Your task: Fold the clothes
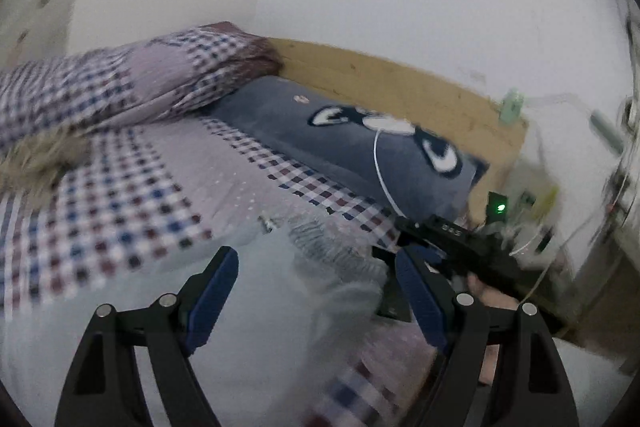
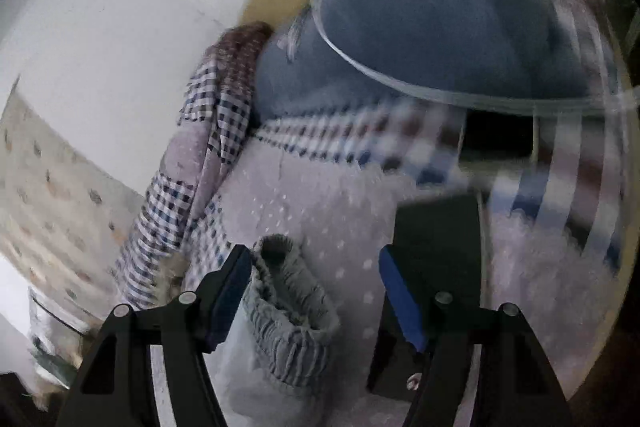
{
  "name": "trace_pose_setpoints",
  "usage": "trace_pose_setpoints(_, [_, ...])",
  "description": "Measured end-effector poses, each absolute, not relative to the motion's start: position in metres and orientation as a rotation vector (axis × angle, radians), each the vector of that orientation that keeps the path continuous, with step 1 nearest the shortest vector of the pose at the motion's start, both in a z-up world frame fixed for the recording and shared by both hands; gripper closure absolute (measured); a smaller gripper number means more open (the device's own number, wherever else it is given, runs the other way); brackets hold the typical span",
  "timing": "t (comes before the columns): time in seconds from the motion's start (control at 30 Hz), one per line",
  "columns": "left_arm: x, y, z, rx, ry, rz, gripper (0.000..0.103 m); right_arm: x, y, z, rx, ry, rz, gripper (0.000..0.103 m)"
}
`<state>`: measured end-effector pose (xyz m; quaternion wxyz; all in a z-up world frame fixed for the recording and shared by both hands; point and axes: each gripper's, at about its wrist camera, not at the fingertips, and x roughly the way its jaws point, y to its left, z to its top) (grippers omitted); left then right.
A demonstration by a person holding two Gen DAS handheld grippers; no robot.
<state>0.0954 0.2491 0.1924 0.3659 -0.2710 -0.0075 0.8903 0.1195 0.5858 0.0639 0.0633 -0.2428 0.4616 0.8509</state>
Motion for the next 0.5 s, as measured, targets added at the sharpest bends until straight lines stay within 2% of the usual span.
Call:
trace_pose_setpoints(0.2, [0.029,0.324,0.147,-0.787,0.266,2.251,0.019,0.112,0.591,0.072,-0.715,1.362,2.616,0.032])
trace_pose_setpoints(0.37, [-0.013,0.368,0.105,-0.873,0.56,2.145,0.019,0.109,0.597,0.064,-0.762,1.459,2.597,0.032])
trace_pose_setpoints(0.5, [-0.035,0.394,0.084,-0.927,0.687,2.035,0.019,0.105,0.596,0.059,-0.782,1.522,2.598,0.032])
